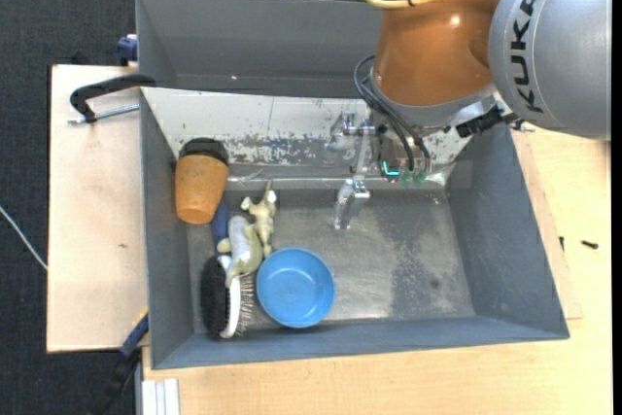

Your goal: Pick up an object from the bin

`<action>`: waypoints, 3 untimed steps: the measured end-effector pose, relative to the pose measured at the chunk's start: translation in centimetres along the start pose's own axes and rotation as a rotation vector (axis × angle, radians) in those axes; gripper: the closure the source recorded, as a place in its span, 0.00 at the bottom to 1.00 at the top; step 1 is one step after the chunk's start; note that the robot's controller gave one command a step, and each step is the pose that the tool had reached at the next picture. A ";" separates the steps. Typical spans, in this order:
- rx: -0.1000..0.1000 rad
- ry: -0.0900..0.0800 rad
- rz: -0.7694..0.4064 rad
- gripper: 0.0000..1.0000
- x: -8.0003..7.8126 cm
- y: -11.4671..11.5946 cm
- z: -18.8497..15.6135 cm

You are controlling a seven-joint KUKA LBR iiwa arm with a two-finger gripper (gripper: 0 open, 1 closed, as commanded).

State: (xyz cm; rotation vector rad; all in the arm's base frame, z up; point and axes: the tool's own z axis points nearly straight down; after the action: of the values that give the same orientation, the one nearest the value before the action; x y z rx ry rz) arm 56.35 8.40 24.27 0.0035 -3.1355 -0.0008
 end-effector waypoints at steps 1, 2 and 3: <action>0.000 -0.001 -0.370 0.00 -0.8 -0.8 16.2; 0.000 -0.007 -0.369 1.00 -1.0 -0.8 15.8; 0.001 -0.021 -0.366 1.00 -0.3 -0.6 4.3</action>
Offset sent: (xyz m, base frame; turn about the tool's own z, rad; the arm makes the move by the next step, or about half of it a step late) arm 0.0080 -0.0092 -0.1596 -0.3704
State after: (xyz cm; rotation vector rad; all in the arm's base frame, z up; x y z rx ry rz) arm 56.64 7.84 19.94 0.5783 -3.1031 -0.0008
